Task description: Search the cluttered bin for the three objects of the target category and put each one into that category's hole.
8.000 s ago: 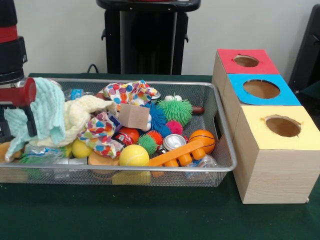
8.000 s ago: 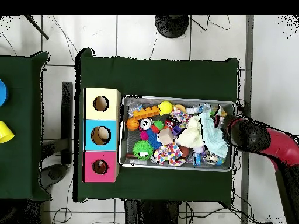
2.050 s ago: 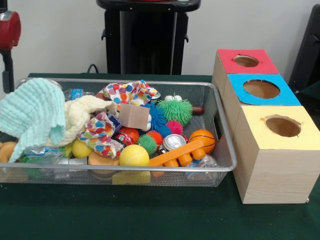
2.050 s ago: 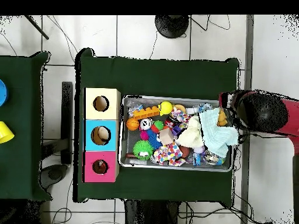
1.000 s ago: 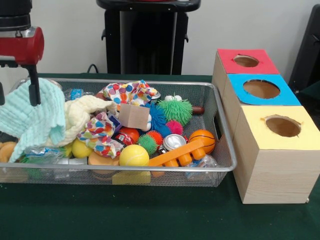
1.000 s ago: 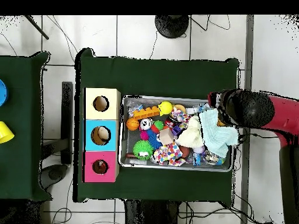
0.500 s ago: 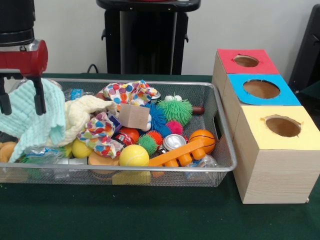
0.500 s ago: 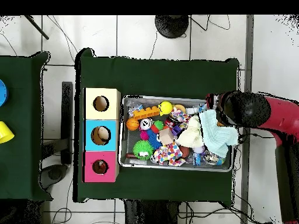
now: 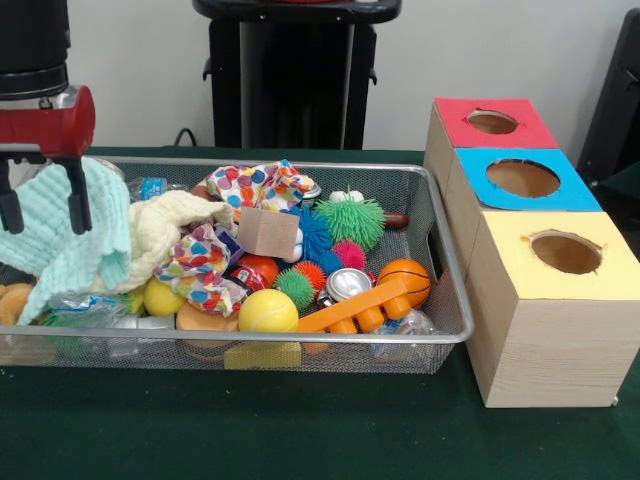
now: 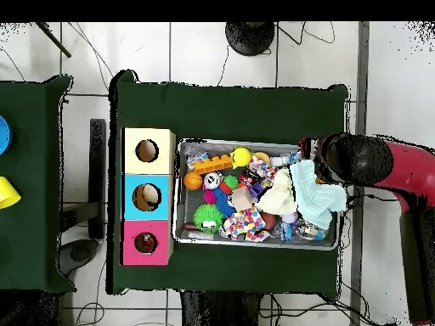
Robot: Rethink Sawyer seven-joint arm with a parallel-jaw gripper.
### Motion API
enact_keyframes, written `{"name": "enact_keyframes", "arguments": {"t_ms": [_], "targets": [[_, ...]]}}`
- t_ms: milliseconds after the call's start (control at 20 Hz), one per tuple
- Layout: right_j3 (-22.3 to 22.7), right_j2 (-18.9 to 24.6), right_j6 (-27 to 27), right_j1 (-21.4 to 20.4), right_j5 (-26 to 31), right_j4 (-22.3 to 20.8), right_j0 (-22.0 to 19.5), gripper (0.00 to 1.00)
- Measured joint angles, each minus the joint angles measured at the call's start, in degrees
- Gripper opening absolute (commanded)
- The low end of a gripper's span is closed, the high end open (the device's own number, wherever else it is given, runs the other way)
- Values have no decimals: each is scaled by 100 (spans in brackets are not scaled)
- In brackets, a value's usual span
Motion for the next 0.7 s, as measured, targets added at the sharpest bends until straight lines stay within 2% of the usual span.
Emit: {"name": "enact_keyframes", "arguments": {"t_ms": [400, 700], "targets": [[-56, -378, 7, 0, 0, 154, 60, 100], [-69, -803, 95, -8, -82, 468, 135, 100]]}}
